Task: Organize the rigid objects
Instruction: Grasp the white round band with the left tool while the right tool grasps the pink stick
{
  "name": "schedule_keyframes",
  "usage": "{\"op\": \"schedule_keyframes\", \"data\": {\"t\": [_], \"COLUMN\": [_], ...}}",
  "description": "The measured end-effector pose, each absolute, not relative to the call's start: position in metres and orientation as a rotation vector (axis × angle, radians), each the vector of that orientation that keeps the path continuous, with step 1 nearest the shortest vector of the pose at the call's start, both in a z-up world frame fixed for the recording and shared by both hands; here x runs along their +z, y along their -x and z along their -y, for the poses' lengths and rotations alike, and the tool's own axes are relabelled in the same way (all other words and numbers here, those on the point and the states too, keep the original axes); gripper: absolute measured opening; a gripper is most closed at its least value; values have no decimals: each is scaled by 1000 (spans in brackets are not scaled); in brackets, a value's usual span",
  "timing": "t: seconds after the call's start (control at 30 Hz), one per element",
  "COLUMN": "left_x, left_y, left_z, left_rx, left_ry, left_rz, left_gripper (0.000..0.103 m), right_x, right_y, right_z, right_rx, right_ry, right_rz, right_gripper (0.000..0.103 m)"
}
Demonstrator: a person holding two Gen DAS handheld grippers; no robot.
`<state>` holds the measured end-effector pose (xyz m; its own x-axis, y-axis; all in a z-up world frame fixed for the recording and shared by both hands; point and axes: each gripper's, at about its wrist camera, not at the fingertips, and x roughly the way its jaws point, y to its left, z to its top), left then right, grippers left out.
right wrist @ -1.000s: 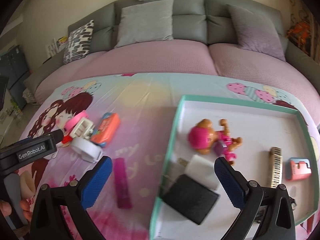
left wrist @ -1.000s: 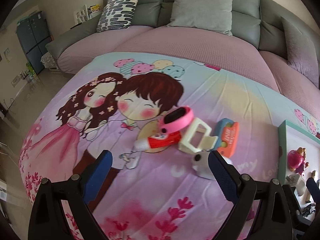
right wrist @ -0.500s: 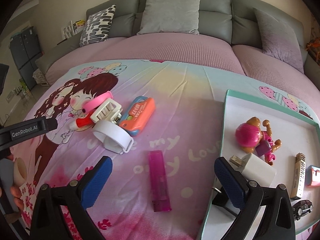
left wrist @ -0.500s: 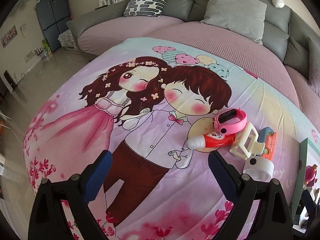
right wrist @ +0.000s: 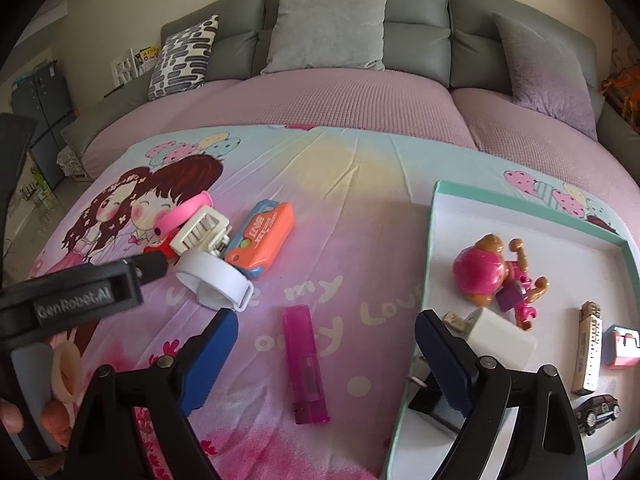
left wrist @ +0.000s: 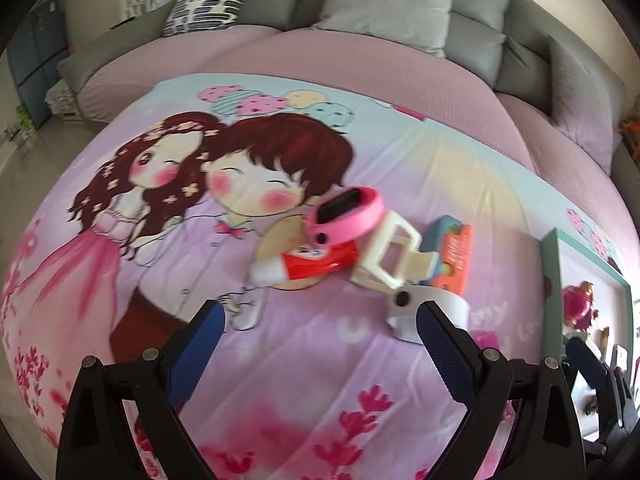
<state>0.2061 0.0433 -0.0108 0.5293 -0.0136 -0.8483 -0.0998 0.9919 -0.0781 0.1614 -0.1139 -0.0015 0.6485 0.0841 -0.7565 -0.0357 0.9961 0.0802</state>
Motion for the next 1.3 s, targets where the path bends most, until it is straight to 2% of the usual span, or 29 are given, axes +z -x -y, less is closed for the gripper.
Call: {"op": "schedule_keyframes", "data": {"t": [0.73, 0.83, 0.9, 0.97, 1.03, 1.1, 1.3], "left_x": [-32, -31, -30, -30, -29, -30, -25], "left_y": [-220, -218, -219, -218, -218, -218, -214], "left_z": [-8, -6, -5, -4, -2, -2, -10], "left_rx": [-79, -90, -101, -115, -130, -156, -135], "left_ry": [172, 175, 176, 178, 177, 199, 208], "left_rz": [-1062, -1061, -1061, -1061, -1058, -1062, -1049], "left_gripper": [95, 89, 79, 78, 70, 56, 56], "right_x": [3, 3, 2, 3, 3, 2, 2], "right_y": [-158, -158, -158, -158, -158, -158, -159], "right_z": [134, 134, 134, 134, 135, 134, 131], "right_rx": [39, 44, 43, 43, 43, 44, 58], "right_ry": [-85, -89, -88, -91, -95, -93, -92], "right_rz": [-856, -859, -859, -857, -855, -858, -859], "right_gripper": [91, 91, 91, 91, 91, 91, 91]}}
